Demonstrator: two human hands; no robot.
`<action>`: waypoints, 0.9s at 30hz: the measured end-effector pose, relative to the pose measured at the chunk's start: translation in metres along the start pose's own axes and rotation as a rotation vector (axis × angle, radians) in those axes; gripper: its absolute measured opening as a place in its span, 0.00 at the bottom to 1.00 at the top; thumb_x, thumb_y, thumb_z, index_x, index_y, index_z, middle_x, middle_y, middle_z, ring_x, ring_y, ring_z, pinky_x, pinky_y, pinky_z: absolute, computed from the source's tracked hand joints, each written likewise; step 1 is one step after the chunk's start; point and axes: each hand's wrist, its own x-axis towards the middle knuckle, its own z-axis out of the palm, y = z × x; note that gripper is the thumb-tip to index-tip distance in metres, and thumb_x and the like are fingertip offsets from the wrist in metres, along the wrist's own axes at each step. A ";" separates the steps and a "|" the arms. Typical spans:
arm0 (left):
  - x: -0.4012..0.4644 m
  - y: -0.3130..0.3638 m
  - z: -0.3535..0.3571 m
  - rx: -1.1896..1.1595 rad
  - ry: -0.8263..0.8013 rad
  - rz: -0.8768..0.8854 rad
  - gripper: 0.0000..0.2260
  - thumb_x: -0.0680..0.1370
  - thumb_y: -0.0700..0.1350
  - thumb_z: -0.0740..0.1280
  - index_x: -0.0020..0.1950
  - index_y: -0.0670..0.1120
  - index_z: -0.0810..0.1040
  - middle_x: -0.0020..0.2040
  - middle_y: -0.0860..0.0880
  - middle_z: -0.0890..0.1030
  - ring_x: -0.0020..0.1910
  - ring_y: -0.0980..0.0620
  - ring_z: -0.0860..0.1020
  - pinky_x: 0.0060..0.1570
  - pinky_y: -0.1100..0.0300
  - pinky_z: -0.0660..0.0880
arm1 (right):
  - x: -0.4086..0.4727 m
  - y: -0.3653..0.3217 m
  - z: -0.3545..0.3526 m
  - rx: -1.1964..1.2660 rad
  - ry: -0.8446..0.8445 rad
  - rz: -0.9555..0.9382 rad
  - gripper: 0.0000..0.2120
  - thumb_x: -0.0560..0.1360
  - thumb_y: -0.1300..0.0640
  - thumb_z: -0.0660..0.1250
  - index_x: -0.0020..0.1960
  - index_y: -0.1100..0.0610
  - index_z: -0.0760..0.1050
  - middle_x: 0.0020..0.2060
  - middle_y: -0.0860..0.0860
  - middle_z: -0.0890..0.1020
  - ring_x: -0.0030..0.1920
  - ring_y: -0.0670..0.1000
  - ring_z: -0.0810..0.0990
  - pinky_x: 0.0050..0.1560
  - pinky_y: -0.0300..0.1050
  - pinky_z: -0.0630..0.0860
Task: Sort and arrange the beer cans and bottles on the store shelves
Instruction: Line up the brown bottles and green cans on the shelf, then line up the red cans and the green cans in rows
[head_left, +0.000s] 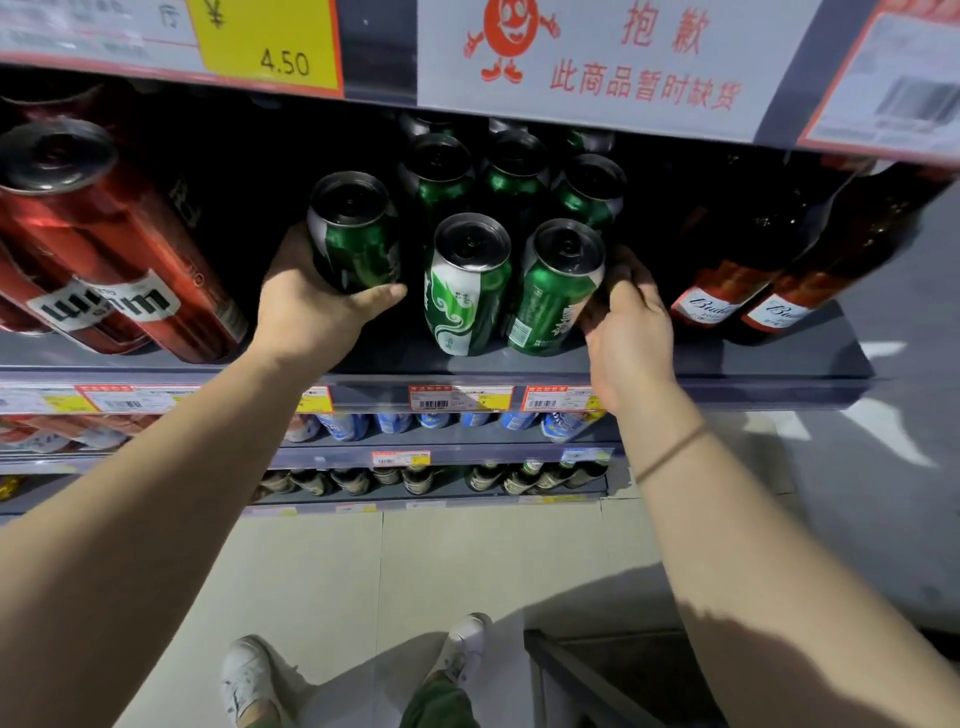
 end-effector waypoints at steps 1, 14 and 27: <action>-0.002 0.002 -0.003 0.006 -0.018 -0.003 0.33 0.61 0.54 0.82 0.63 0.49 0.75 0.56 0.54 0.82 0.56 0.58 0.80 0.59 0.55 0.76 | -0.001 -0.001 0.000 0.004 0.000 0.003 0.14 0.80 0.56 0.58 0.63 0.49 0.74 0.62 0.49 0.79 0.64 0.50 0.75 0.68 0.51 0.70; -0.024 0.020 0.003 0.134 -0.210 0.083 0.31 0.62 0.48 0.82 0.61 0.46 0.73 0.48 0.61 0.78 0.47 0.71 0.76 0.46 0.80 0.66 | -0.024 -0.002 -0.012 -0.661 0.014 -0.275 0.26 0.60 0.45 0.76 0.50 0.53 0.68 0.46 0.46 0.79 0.49 0.49 0.78 0.52 0.51 0.77; -0.025 0.022 0.024 0.130 -0.116 0.070 0.29 0.64 0.50 0.81 0.61 0.49 0.74 0.46 0.63 0.77 0.45 0.71 0.76 0.44 0.79 0.68 | -0.082 0.019 0.001 -0.779 -0.192 -0.501 0.08 0.71 0.57 0.71 0.49 0.51 0.78 0.44 0.41 0.79 0.47 0.42 0.78 0.48 0.45 0.77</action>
